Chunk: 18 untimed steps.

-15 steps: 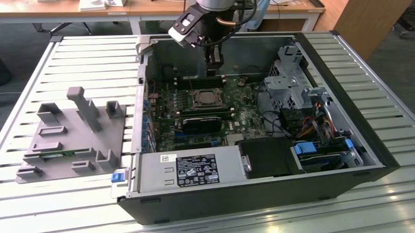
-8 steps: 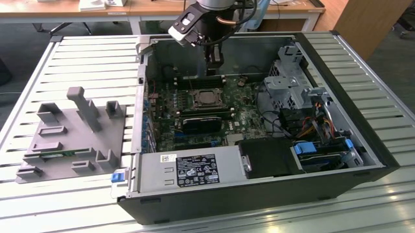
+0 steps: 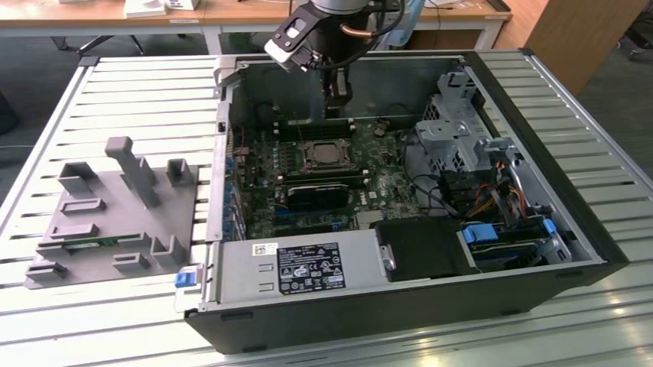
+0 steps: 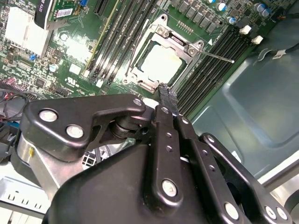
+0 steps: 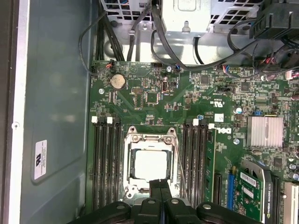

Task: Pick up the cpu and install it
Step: 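Install the first cpu locking lever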

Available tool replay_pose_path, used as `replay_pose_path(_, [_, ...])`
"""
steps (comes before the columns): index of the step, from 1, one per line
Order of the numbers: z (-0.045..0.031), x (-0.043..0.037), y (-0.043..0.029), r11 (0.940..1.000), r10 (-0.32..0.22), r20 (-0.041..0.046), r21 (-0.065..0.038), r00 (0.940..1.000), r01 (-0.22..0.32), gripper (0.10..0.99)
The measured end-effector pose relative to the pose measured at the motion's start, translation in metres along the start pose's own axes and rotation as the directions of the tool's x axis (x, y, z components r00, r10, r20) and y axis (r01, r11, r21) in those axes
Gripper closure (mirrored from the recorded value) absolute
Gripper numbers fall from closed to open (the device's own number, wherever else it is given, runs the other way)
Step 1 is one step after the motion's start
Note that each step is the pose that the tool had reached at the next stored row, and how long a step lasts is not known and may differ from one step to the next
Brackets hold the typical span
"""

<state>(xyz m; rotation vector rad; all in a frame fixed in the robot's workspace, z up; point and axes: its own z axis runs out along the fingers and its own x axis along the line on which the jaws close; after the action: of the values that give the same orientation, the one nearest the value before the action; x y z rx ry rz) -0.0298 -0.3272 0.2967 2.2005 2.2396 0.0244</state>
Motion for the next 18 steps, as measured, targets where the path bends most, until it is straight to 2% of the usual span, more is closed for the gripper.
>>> replay_pose_path(9, [-0.0016, 0.0, 0.0, 1.0, -0.004, -0.0001, 0.0, 1.0, 0.004, 0.98])
replay_pose_path(14, [-0.0016, 0.0002, 0.0, 0.9971, -0.076, -0.0009, 0.001, 0.9971, 0.076, 0.98])
replay_pose_path(18, [-0.0014, 0.0002, 0.0, 0.989, -0.148, -0.0021, 0.001, 0.989, 0.148, 0.98])
